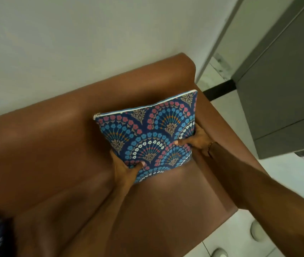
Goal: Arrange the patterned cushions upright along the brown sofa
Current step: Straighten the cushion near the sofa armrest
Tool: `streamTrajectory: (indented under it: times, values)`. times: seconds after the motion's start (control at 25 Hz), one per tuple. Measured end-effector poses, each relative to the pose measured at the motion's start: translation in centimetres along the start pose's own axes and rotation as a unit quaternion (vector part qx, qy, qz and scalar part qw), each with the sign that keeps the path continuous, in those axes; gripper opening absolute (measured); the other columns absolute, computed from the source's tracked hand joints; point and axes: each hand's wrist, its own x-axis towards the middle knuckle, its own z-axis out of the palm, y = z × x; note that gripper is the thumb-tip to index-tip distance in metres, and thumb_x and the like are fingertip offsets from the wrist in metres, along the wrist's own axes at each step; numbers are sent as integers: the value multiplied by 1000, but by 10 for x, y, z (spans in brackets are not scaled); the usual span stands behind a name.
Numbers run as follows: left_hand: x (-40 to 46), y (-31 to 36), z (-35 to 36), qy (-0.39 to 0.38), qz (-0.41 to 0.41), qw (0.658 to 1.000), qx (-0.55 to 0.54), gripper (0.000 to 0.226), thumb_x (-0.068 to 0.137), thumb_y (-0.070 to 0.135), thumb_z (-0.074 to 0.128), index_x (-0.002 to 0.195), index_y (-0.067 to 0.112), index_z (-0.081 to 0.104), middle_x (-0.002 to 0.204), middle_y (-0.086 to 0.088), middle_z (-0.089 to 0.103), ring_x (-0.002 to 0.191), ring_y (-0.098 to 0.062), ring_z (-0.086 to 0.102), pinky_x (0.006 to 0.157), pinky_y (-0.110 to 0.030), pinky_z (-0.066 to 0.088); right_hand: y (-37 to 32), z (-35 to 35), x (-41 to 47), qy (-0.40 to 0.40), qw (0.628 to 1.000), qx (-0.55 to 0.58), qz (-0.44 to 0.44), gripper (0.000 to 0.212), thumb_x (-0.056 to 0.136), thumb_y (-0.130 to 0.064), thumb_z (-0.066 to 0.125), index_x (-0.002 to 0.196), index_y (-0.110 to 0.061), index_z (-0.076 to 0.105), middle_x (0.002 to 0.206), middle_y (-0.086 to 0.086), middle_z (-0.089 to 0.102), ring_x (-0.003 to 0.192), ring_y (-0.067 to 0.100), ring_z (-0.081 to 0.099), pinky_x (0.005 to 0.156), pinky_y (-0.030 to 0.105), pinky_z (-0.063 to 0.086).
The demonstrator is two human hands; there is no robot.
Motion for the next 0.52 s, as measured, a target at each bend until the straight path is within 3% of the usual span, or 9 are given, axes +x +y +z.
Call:
streamTrajectory:
  times: [0.16,0.24,0.32,0.36,0.44,0.52]
  values:
    - [30,-43,86,-4,-1,999,38,126,67,10,99,162,2,16,150,1,36,136,-10,37,99,9,28,30,-41,51,22,1000,1,0,105,58,-11,103,150,-18,52,141,-1,67,126,23,65,111,51,53]
    - [39,-57,104,10,-19,999,30,139,65,48,98,164,4,12,162,-6,36,143,-15,39,115,-9,35,42,-47,67,38,999,12,-17,110,50,-19,103,148,-16,54,139,-3,68,124,20,66,108,45,55]
    - [50,-78,109,5,-30,998,58,150,54,90,76,165,10,15,164,-11,39,148,-22,44,124,-34,39,57,-45,74,71,997,25,-29,119,40,-33,105,147,-17,56,138,-5,70,121,15,70,102,40,59]
    - [49,-81,104,-6,-29,996,80,149,53,96,70,165,12,19,164,-9,42,148,-21,45,124,-33,39,62,-39,70,87,995,34,-32,119,41,-35,106,147,-18,56,137,-5,71,120,13,71,99,37,61]
    - [44,-81,84,-49,-8,992,116,136,60,84,79,164,16,24,163,-1,43,147,-14,44,121,-22,39,75,-17,46,151,988,41,-3,111,53,-44,104,149,-20,53,138,-7,69,121,15,70,98,34,59]
    - [34,-86,50,-60,19,987,151,126,67,67,87,164,26,18,165,-1,40,149,-17,42,121,-29,39,79,13,8,226,971,24,66,97,71,-56,92,149,-16,50,137,-2,64,127,23,64,99,32,52]
